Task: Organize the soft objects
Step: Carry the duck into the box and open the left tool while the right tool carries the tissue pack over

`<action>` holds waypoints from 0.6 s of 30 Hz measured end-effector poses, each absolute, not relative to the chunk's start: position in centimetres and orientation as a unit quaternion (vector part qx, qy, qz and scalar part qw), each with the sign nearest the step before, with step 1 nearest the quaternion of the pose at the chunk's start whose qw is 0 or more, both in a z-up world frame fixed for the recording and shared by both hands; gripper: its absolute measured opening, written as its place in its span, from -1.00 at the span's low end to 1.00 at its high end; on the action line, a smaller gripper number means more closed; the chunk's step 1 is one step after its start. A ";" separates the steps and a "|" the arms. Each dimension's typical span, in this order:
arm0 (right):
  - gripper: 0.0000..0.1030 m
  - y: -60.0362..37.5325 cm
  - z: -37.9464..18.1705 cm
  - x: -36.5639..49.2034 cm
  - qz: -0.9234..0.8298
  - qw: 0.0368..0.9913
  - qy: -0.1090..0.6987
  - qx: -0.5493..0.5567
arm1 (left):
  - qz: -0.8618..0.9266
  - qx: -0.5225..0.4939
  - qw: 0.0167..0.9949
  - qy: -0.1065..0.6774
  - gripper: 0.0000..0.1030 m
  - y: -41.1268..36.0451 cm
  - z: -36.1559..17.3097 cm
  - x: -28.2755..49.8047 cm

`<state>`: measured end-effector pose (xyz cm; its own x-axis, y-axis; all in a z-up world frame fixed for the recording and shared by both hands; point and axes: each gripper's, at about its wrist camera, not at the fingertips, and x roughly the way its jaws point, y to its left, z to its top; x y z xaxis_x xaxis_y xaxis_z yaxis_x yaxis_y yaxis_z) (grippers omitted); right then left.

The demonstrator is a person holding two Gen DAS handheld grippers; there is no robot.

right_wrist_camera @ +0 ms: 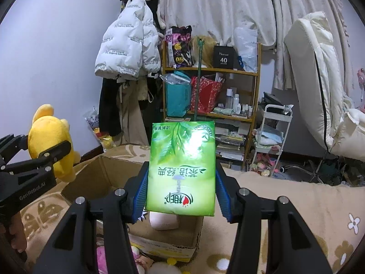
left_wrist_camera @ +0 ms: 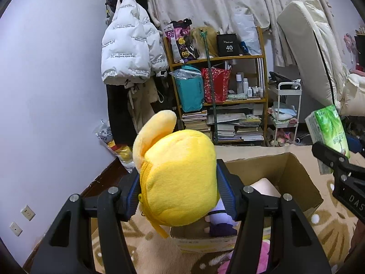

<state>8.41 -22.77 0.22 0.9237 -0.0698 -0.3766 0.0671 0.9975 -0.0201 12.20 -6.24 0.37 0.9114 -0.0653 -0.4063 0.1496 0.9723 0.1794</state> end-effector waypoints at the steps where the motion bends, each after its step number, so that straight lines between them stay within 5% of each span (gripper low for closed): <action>1: 0.08 -22.9 -0.1 8.6 -0.032 0.980 0.198 0.005 | -0.055 0.102 0.972 0.204 0.14 -6.2 0.3 12.4; 18: 0.08 -22.5 -3.8 10.2 -0.001 0.968 0.249 0.017 | -0.089 0.067 0.967 0.228 0.17 -6.2 -1.6 14.5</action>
